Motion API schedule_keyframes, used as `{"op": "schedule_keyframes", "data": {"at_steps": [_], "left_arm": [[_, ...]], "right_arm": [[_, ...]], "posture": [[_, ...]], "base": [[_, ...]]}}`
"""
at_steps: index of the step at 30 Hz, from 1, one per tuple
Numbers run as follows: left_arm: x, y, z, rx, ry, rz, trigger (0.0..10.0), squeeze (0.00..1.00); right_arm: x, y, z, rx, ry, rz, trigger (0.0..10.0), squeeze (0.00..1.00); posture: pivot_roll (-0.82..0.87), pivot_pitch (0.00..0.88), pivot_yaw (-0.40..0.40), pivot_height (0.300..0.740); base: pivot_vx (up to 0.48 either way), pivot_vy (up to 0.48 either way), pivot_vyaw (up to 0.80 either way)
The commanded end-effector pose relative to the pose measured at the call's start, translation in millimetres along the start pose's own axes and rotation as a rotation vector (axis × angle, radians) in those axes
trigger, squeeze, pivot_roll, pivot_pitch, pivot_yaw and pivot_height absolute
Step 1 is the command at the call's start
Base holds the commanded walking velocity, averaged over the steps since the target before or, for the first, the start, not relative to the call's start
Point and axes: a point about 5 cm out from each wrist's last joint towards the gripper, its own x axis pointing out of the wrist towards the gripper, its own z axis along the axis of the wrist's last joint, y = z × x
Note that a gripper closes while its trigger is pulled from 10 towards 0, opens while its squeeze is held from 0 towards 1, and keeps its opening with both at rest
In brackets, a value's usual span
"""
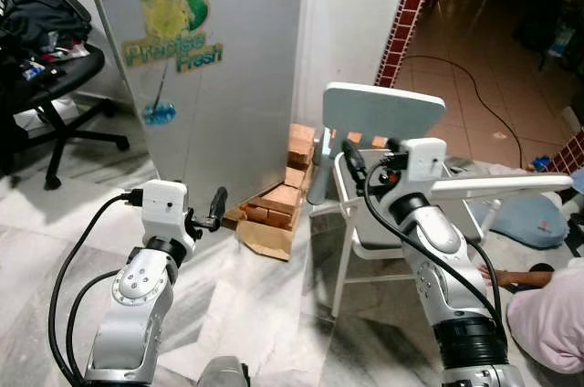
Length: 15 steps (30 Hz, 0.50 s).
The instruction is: Restocking fridge
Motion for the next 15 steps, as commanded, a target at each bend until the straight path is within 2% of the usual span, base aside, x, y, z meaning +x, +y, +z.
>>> {"op": "schedule_keyframes", "data": {"at_steps": [1,5,15], "left_arm": [[-0.1,6.2,2.1,0.015,-0.013,0.029,10.0,0.0],[-1.6,8.6,0.8,0.013,-0.012,0.043,10.0,0.0],[-3.4,16.0,3.2,0.025,-0.041,0.068,10.0,0.0]], "right_arm": [[0.0,1.7,-3.9,-0.017,0.007,-0.021,10.0,0.0],[-2.0,-2.2,-8.0,-0.019,0.027,-0.063,10.0,0.0],[-3.2,-5.1,-9.1,-0.024,0.016,-0.092,10.0,0.0]], "posture": [[0.11,0.0,-0.015,0.74],[0.11,0.0,-0.011,0.74],[0.11,0.0,-0.013,0.74]], "base": [[0.0,0.48,0.0],[0.0,0.48,-0.15],[0.0,0.48,-0.8]]}}
